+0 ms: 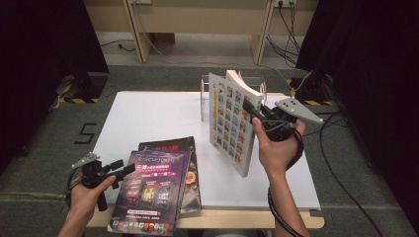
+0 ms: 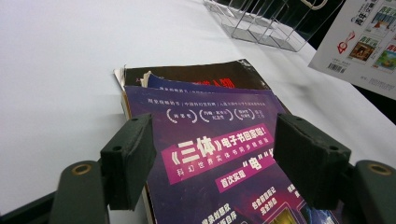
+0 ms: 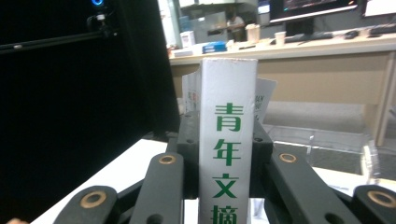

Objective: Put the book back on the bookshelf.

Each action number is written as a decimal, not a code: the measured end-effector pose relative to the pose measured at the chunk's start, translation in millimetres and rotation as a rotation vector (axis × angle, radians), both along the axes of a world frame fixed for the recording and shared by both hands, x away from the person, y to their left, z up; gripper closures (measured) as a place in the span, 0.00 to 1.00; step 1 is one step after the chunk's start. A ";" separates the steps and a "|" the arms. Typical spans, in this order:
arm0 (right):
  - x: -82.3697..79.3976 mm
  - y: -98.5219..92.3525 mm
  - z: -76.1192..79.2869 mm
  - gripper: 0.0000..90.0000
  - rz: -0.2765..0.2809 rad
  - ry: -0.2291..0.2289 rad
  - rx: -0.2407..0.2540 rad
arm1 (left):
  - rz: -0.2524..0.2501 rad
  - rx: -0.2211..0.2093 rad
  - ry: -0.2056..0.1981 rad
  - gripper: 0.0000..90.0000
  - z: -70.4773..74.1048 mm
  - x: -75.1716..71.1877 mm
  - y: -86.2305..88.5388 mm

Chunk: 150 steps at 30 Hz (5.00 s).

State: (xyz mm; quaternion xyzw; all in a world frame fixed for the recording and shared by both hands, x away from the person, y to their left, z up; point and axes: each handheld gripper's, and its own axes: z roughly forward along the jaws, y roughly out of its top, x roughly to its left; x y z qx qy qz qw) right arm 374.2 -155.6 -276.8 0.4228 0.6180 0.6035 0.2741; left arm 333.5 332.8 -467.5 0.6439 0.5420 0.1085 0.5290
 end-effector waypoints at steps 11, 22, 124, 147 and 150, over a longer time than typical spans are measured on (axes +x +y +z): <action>4.2 -23.5 14.3 0.82 -0.088 -0.035 0.007 | 0.003 0.000 0.002 0.32 -1.0 0.6 0.6; 13.9 -48.4 29.1 0.82 -0.179 -0.054 -0.003 | 0.005 -0.004 0.001 0.32 -1.3 0.6 1.5; 147.6 -51.4 40.5 0.82 -0.297 0.014 0.003 | 0.003 -0.003 0.012 0.32 -5.1 3.2 3.4; 181.5 -50.8 -11.2 0.82 -0.369 0.062 -0.031 | -0.008 0.000 0.019 0.31 -7.6 3.8 0.1; 178.1 -49.8 -13.7 0.82 -0.378 0.048 -0.044 | -0.009 -0.003 0.020 0.31 -8.0 3.6 -0.4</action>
